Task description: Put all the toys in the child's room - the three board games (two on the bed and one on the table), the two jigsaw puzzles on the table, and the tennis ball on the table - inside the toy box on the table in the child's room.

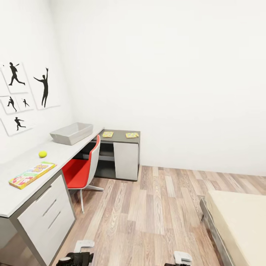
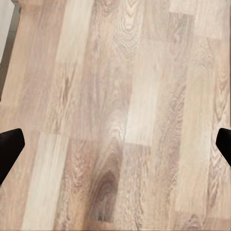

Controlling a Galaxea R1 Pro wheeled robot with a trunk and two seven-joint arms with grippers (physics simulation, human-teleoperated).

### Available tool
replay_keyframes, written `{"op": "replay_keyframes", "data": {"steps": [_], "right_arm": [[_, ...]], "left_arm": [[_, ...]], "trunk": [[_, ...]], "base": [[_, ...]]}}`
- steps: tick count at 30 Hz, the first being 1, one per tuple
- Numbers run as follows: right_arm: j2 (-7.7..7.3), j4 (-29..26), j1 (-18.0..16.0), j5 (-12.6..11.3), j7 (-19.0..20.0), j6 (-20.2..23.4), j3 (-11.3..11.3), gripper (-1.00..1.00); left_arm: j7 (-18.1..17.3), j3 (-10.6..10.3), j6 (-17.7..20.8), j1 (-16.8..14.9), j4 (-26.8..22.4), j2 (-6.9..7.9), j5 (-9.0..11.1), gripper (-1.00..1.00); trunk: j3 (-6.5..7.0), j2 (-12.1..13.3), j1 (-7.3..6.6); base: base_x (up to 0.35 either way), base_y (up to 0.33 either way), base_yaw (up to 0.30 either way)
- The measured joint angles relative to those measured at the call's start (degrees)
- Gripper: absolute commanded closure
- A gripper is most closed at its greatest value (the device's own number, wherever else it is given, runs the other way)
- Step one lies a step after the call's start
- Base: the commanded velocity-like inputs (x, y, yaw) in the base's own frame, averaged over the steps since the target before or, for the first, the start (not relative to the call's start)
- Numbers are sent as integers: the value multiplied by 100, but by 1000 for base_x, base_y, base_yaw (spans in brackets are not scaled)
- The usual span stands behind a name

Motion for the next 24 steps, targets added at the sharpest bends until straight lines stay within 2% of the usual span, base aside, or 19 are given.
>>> {"op": "replay_keyframes", "data": {"steps": [10, 18, 24], "right_arm": [[-9, -43, -26, 11, -156, -65, 62, -100], [9, -47, -19, -26, -189, -153, 69, -100], [59, -45, -17, -23, -201, -189, 70, -100]], "left_arm": [[-63, -11, 29, -41, -37, -2, 9, -100], [-556, -14, 56, -42, -38, 3, 3, -100], [-636, -24, 61, -42, -38, -5, 2, -100]], "trunk": [[180, 401, -220], [316, 723, -396], [380, 964, -527]], "base": [[0, 0, 0], [0, 0, 0], [0, 0, 0]]}}
